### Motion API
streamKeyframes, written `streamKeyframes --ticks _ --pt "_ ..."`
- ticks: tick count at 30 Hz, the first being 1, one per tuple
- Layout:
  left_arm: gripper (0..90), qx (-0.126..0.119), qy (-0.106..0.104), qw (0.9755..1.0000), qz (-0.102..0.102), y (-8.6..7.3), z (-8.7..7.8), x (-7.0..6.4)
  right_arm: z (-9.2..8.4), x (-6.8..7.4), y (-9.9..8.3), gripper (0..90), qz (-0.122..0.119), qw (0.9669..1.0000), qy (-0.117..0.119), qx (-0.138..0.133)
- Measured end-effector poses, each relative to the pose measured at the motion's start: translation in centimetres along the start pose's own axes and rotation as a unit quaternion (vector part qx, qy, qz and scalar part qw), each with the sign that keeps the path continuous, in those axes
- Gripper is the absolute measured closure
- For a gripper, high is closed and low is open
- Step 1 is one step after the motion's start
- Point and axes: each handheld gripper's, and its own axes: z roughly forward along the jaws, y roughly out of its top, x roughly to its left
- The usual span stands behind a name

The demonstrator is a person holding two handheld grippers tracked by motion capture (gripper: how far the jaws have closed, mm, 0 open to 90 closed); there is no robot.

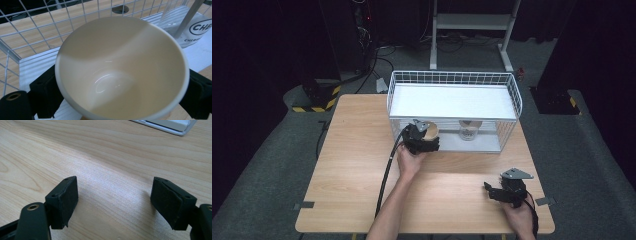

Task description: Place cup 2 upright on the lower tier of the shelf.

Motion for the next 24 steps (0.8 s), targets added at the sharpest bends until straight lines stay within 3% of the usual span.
streamKeyframes --ticks 6,9,15,21,24 --pt "9.0 -0.005 0.001 0.9999 -0.014 0.02 0.07 0.06 0.00 0.00 0.00 22.5 0.000 1.0000 0.000 0.000" --pt "6.2 -0.007 -0.023 0.9997 -0.010 0.03 0.15 0.19 0.00 0.00 0.00 22.5 0.000 1.0000 0.000 0.000" --pt "1.4 -0.003 -0.007 1.0000 0.004 0.05 -0.15 0.43 0.00 0.00 0.00 22.5 0.000 1.0000 0.000 0.000" --pt "0.4 0.004 -0.005 0.9999 0.012 0.04 -0.53 0.55 0.00 0.00 0.00 22.5 0.000 1.0000 0.000 0.000" --pt "0.5 0.004 -0.006 0.9999 0.007 0.00 -0.72 0.57 0.00 0.00 0.00 22.5 0.000 1.0000 0.000 0.000"
